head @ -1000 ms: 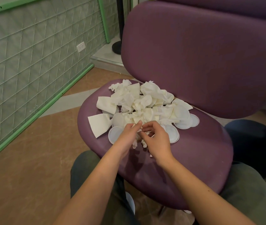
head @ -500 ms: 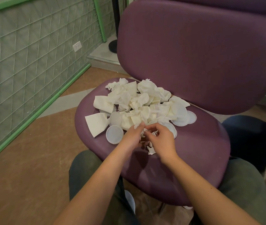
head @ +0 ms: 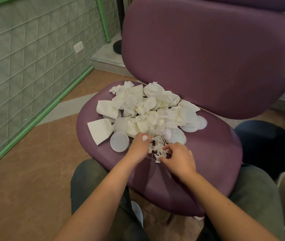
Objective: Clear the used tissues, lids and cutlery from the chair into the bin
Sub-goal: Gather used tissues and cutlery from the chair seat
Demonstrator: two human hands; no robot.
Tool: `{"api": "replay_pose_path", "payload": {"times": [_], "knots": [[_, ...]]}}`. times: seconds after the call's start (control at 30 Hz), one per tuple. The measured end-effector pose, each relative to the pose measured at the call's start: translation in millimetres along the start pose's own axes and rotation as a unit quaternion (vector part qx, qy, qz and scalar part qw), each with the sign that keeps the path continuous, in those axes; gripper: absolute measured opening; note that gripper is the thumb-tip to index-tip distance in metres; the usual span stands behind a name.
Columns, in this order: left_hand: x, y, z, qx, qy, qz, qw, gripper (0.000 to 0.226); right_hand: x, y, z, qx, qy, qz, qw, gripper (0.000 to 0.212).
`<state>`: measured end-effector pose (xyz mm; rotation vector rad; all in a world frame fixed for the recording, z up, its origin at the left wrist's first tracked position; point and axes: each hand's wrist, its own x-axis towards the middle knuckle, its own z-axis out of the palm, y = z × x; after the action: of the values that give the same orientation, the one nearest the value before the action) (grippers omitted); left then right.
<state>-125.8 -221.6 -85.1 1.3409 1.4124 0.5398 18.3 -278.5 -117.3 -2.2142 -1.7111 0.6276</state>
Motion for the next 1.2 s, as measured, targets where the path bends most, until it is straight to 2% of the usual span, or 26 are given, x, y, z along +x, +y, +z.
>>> {"api": "replay_pose_path", "payload": {"times": [0.1, 0.17, 0.27, 0.4, 0.47, 0.57, 0.67, 0.7, 0.8, 0.87, 1.0, 1.07, 1.2], "knots": [[-3, -1, -1, 0.001, 0.001, -0.046, 0.999, 0.055, -7, 5, 8, -0.06, 0.0, -0.02, 0.998, 0.04], [-3, -2, -2, -0.001, 0.002, -0.04, 0.999, 0.057, -9, 8, 11, -0.068, 0.013, -0.031, 0.997, 0.032], [-4, -1, -3, -0.003, 0.006, -0.02, 1.0, 0.042, -8, 12, 11, -0.051, 0.03, -0.034, 0.998, 0.02], [-3, -3, -2, -0.021, -0.009, 0.016, 1.0, 0.03, -7, 10, 0, 0.134, 0.058, 0.008, 0.989, 0.009], [-6, 0, -2, -0.025, -0.026, 0.02, 0.999, 0.033, -7, 3, -7, 0.278, 0.059, 0.056, 0.957, 0.003], [-5, 2, 2, -0.024, -0.068, 0.0, 0.997, 0.048, -4, -8, -16, 0.442, 0.054, 0.094, 0.891, 0.005], [-5, 7, 7, -0.051, -0.094, -0.01, 0.994, 0.078, -2, -21, -23, 0.509, 0.028, 0.101, 0.854, 0.011], [-5, 8, 8, -0.055, -0.096, -0.012, 0.994, 0.078, -2, -25, -25, 0.507, 0.025, 0.099, 0.856, 0.012], [-2, 7, 11, -0.074, -0.067, -0.036, 0.994, 0.054, 0, -35, -22, 0.466, 0.041, 0.086, 0.88, 0.009], [1, 7, 8, -0.077, -0.054, -0.033, 0.995, 0.048, 0, -39, -20, 0.43, 0.052, 0.069, 0.899, 0.013], [5, 5, 0, -0.114, -0.045, 0.001, 0.993, 0.012, -3, -46, -20, 0.409, 0.017, 0.023, 0.912, 0.013], [5, 5, -4, -0.139, -0.054, 0.008, 0.989, 0.018, -3, -48, -19, 0.389, 0.021, 0.01, 0.921, 0.011], [5, 8, -9, -0.202, -0.064, -0.065, 0.975, 0.06, 5, -54, -18, 0.356, 0.04, 0.018, 0.933, 0.006]]}}
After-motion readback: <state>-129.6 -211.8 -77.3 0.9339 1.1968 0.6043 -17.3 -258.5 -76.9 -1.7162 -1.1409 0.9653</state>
